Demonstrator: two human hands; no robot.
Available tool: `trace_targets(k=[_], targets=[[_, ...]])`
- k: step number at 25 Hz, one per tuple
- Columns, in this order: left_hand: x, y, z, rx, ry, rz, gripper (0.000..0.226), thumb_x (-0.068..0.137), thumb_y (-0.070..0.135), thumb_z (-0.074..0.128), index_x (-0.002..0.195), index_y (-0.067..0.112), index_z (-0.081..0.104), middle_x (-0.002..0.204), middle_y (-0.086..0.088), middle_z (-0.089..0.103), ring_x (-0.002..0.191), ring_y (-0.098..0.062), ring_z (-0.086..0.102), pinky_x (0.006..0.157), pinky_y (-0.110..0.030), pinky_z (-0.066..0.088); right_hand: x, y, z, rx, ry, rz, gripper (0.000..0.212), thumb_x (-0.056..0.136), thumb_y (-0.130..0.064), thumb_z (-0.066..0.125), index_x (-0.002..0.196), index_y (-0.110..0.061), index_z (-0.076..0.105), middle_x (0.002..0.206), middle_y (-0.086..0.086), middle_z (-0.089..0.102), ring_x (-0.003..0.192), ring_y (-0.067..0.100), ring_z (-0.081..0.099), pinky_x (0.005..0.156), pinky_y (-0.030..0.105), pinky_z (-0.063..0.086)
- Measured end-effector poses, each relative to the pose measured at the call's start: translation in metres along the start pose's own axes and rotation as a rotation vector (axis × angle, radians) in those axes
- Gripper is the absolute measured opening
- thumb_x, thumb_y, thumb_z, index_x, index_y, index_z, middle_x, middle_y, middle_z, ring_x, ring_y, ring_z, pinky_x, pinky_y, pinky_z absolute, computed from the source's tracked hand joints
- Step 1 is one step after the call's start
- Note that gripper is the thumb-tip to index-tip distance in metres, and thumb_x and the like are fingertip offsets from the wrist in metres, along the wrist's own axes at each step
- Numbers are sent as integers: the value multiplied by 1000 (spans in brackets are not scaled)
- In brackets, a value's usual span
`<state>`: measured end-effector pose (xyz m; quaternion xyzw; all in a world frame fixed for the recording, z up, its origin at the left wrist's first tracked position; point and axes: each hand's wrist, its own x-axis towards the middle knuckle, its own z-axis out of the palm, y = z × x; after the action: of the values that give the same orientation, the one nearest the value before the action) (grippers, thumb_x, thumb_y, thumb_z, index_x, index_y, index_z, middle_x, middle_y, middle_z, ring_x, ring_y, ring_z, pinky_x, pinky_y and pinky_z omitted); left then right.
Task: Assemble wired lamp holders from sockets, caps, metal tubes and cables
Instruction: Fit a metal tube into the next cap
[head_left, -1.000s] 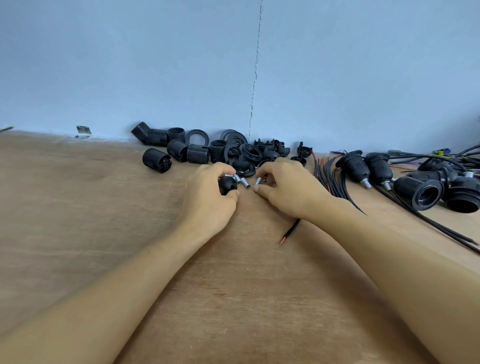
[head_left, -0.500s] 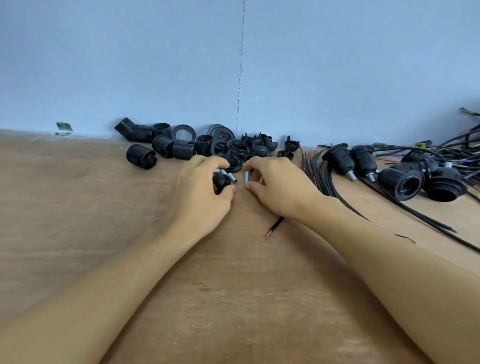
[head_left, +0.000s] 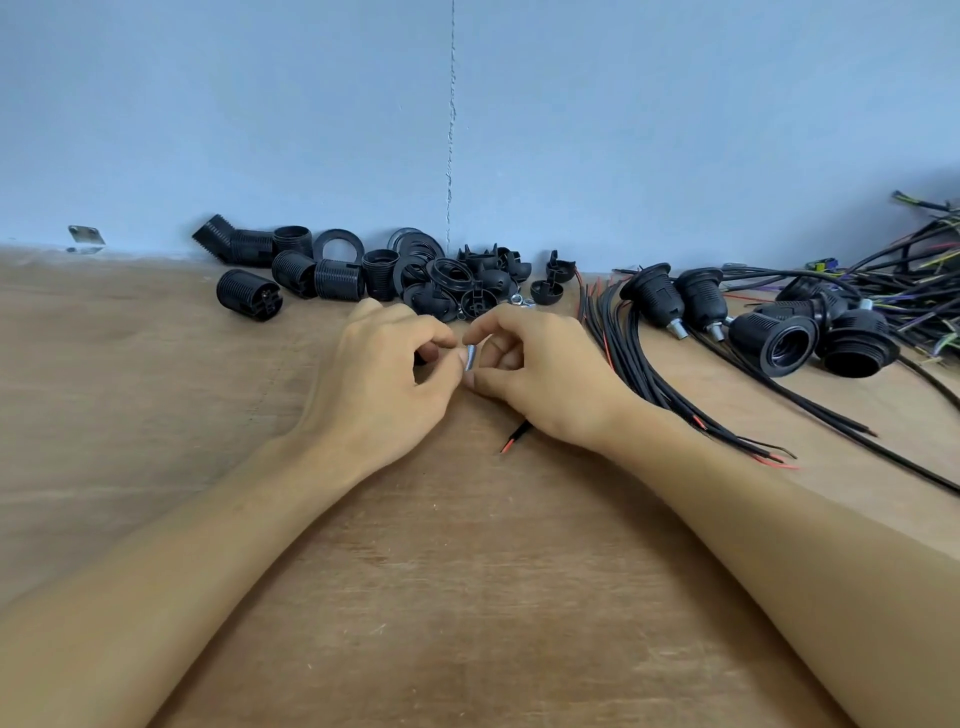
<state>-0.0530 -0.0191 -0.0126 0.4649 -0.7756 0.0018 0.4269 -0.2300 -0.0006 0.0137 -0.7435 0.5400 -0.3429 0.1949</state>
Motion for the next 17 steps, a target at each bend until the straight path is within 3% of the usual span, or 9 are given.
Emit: trace_targets(k=[5,8,11,17], targets=[[-1,3,-5,-66,-61,17,22,89,43,59,88,32,78,69,22,60,75,-3,48,69,-19,38,-3,-2,1,193,3,9,23,80,-5,75,97,-18,67,72,-9,66,64,6,57,73,26,53],[-2,4,-9,-207,-57,-16,10,89,33,67,83,35,73,68,29,64,62,3,51,58,-11,35,-3,-3,0,268,16,16,25,79,-5,79,93,-20,65,75,-6,68,67,12,58,77,38,56],[-4,8,-10,-301,-48,-34,17,92,22,71,84,36,67,79,32,69,51,-8,49,52,-10,37,-2,-3,-1,319,15,40,26,81,-8,80,100,-18,66,73,-7,67,67,13,59,74,35,55],[-5,11,-11,-344,-18,-87,24,89,17,78,87,40,69,83,28,71,50,-3,50,53,-8,38,2,1,-6,619,81,151,11,90,-4,71,101,-7,73,83,8,72,78,16,70,80,29,58]])
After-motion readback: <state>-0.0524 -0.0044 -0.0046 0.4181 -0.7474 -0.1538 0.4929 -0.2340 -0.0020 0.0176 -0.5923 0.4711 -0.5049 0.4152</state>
